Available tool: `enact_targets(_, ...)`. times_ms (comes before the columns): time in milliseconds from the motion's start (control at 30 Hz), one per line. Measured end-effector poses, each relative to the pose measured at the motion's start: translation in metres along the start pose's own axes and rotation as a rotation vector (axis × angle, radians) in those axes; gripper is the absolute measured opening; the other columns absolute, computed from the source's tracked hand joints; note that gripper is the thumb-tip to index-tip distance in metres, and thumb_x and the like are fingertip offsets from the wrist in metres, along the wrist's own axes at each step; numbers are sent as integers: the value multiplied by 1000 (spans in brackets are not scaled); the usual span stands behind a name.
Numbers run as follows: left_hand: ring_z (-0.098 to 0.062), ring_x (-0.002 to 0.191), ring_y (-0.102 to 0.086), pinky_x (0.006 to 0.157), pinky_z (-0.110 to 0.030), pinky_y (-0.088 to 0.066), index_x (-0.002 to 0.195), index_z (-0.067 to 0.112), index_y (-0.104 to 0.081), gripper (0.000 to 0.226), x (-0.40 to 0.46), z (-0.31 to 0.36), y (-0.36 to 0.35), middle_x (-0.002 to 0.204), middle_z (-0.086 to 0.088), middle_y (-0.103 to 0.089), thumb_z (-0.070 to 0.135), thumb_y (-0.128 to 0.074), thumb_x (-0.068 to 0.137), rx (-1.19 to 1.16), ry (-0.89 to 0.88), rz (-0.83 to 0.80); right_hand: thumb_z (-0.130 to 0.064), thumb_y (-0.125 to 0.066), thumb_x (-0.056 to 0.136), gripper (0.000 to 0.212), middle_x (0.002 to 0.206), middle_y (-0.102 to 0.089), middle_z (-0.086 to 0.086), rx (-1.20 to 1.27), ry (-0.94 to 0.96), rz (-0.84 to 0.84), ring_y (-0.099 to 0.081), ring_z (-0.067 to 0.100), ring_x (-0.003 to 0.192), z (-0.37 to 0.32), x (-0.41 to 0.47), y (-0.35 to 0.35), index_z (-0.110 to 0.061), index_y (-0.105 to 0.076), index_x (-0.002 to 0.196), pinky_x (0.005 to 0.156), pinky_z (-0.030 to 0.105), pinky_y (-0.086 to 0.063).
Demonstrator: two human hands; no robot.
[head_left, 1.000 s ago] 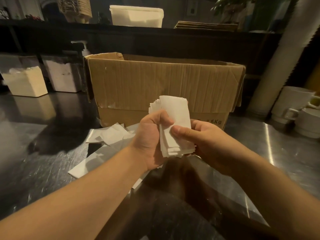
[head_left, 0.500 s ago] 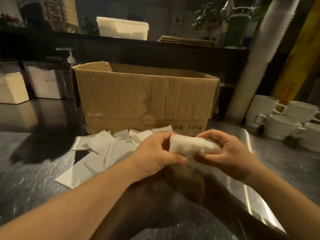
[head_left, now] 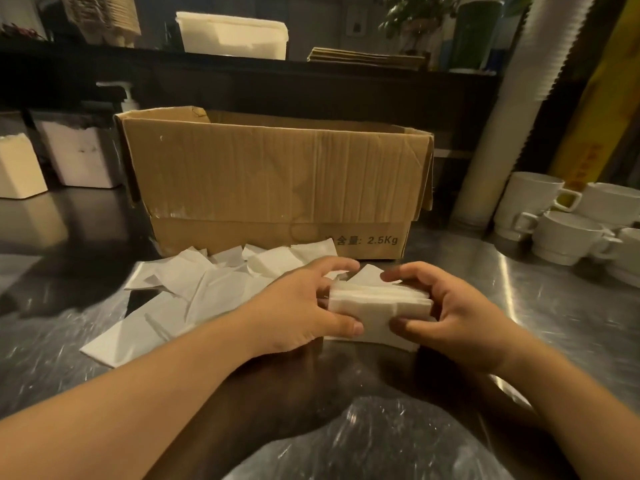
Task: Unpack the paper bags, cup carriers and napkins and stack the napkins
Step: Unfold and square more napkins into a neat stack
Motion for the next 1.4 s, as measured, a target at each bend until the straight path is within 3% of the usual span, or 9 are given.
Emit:
enact_targets(133,3,97,-70,92,-19,-53,123,44,-63,57,0,-2,2,104,20,-77,26,-91,78,46,14,27,-3,-79,82,52,116,-66,-7,-34,-6,-33,-68,8,101,1,-1,4,-35,-60,119,84,31,-61)
enact_targets(367,-2,95,-71,94,-27,-54,106,34,-68,39,0,-1,4,99,17,-77,28,-91,76,65,2,40,-12,-85,79,48,112,-68,-8,-62,-7,-62,-68,5,99,3,-1,8,-34,-62,115,80,28,-61)
enact_targets(633,6,100,-63,95,-24,-56,120,50,-61,66,-1,-2,-2,107,29,-68,60,-87,60,79,-37,-12,-19,-83,83,50,113,-67,-9,-131,8,-100,-67,5,100,5,0,6,-34,-59,124,87,33,-60)
enact_targets(800,-12,111,-68,101,-37,-56,128,63,-52,82,3,-9,-4,122,16,-67,79,-84,55,13,-76,24,-30,-75,89,77,135,-54,-22,-148,81,-55,-56,-8,114,4,-1,5,-52,-31,148,89,11,-50)
enact_targets(900,-9,116,-65,107,-40,-51,127,63,-55,65,4,-7,-7,123,14,-68,87,-66,67,-57,-84,89,-27,-67,96,70,140,-47,-27,-206,107,-82,-47,-17,119,1,-2,1,-53,-30,150,89,5,-45)
enact_targets(967,-2,121,-61,112,-38,-46,127,55,-61,45,6,-5,-9,125,17,-68,73,-56,86,-160,-67,140,-25,-67,96,67,136,-48,-29,-203,103,-85,-49,-18,114,0,-2,0,-53,-34,146,87,7,-48)
enact_targets(1067,-15,120,-64,111,-49,-48,122,46,-71,26,7,-5,-10,124,12,-72,41,-51,106,-251,-27,172,-17,-72,92,65,128,-52,-29,-187,116,-68,-52,-20,109,-3,-3,1,-50,-42,138,84,8,-49)
enact_targets(1267,-8,115,-66,105,-40,-53,122,56,-66,45,3,-3,-6,118,23,-70,72,-70,80,-134,-81,71,-22,-84,82,59,120,-65,-18,-241,110,-70,-64,1,107,2,-2,6,-42,-58,130,91,26,-57)
enact_targets(1400,-4,101,-69,90,-32,-61,120,49,-66,55,0,-1,-5,110,27,-69,34,-92,74,-18,-133,85,-23,-86,79,44,107,-68,-22,-232,122,-56,-65,2,102,2,-1,7,-38,-65,114,88,30,-59)
Point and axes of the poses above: each hand's wrist, its own x-axis towards the middle knuckle, its own y-axis out of the back of the hand, z = x × y, the point moved 4 cm from there along x, towards the middle knuckle
